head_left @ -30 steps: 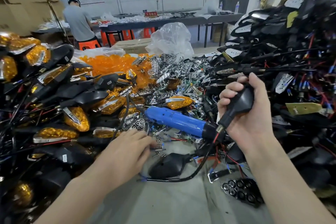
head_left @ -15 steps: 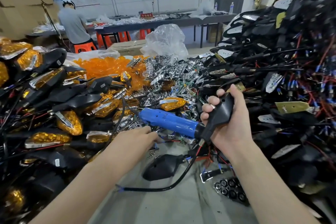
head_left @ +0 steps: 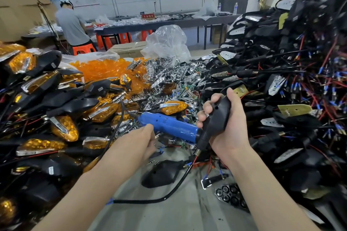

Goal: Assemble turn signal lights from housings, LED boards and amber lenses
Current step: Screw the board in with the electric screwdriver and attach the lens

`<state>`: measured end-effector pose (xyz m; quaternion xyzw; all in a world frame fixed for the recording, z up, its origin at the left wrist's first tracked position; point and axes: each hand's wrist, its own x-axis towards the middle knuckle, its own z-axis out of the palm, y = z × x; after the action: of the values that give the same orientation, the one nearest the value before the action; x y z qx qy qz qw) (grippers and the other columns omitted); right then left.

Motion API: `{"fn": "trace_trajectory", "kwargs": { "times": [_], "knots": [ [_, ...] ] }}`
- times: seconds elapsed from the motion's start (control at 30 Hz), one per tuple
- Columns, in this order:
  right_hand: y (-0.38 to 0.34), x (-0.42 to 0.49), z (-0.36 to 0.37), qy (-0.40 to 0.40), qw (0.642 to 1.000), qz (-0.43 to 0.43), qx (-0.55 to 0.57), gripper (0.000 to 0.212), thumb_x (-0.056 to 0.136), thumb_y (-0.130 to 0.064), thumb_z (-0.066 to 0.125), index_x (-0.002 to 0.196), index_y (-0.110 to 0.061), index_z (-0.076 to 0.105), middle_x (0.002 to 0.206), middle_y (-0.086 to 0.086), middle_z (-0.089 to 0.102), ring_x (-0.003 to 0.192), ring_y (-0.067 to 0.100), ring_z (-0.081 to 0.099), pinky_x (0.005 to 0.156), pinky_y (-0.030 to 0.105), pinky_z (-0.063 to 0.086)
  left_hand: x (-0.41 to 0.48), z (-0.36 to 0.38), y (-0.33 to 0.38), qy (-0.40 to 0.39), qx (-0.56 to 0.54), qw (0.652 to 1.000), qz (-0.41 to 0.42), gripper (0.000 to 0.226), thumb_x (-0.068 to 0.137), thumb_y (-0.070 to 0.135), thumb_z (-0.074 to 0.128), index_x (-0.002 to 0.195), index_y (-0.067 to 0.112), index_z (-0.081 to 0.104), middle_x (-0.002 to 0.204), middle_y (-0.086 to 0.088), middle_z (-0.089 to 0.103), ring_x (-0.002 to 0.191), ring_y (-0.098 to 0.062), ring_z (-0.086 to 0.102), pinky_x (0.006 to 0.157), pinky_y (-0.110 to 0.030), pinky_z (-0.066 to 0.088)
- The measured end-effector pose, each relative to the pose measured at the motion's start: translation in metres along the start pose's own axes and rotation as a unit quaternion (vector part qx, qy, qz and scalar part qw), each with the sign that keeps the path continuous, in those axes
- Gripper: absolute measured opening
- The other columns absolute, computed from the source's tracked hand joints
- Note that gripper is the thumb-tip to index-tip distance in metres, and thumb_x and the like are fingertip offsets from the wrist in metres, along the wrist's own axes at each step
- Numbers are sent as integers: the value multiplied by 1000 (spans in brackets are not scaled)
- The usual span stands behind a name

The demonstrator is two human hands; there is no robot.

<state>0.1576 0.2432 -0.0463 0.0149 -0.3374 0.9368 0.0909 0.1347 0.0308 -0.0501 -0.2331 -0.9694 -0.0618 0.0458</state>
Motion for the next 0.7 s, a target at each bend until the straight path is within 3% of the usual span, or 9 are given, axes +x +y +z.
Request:
{"fn": "trace_trajectory", "kwargs": {
  "times": [0.1, 0.2, 0.27, 0.37, 0.47, 0.57, 0.7],
  "knots": [
    [3, -1, 2, 19, 1000, -12, -13, 45, 102, -49, 46, 71, -18, 61, 63, 2, 53, 52, 19, 51, 48, 29, 47, -4, -8, 12, 110, -192, 975, -21, 13, 96, 22, 57, 86, 26, 50, 69, 5, 60, 61, -9, 55, 58, -26, 46],
    [7, -2, 7, 41, 998, -32, -22, 47, 103, -48, 46, 70, -19, 62, 63, 3, 54, 52, 20, 53, 48, 30, 48, -1, -24, 44, 182, -348, 920, 12, 16, 94, 25, 58, 85, 37, 60, 88, 28, 65, 78, 5, 62, 66, -7, 44],
    [9, -3, 11, 55, 997, -42, -32, 48, 104, -48, 46, 70, -19, 63, 63, 4, 55, 52, 20, 54, 48, 29, 49, 3, -33, 64, 198, -387, 899, 47, 23, 95, 22, 63, 84, 43, 62, 93, 25, 66, 86, 6, 64, 74, -4, 44],
    [10, -6, 14, 77, 994, -51, -64, 50, 103, -50, 45, 68, -21, 65, 65, 5, 59, 54, 19, 57, 49, 28, 51, 12, -40, 84, 213, -408, 885, 78, 32, 94, 12, 65, 85, 43, 64, 86, 12, 68, 81, 0, 66, 73, -7, 46],
    [9, -7, 14, 96, 989, -53, -95, 54, 103, -53, 44, 62, -27, 68, 71, 5, 64, 60, 18, 63, 53, 29, 55, 18, -40, 94, 225, -386, 891, 80, 23, 94, 8, 64, 96, 30, 70, 87, 13, 67, 83, 0, 63, 75, -11, 47],
    [10, -6, 14, 119, 984, -50, -125, 54, 101, -58, 44, 67, -30, 74, 81, 7, 71, 71, 20, 70, 68, 34, 59, 20, -39, 98, 235, -348, 903, 95, 22, 94, 7, 63, 108, 22, 71, 97, 17, 67, 92, 5, 61, 85, -21, 50],
    [14, -4, 13, 134, 981, -52, -131, 51, 100, -60, 46, 75, -30, 79, 87, 3, 77, 84, 19, 75, 82, 40, 58, 19, -38, 101, 249, -290, 915, 129, 24, 95, 5, 62, 112, 20, 69, 104, 8, 69, 94, -1, 62, 84, -25, 50]
  ]
}}
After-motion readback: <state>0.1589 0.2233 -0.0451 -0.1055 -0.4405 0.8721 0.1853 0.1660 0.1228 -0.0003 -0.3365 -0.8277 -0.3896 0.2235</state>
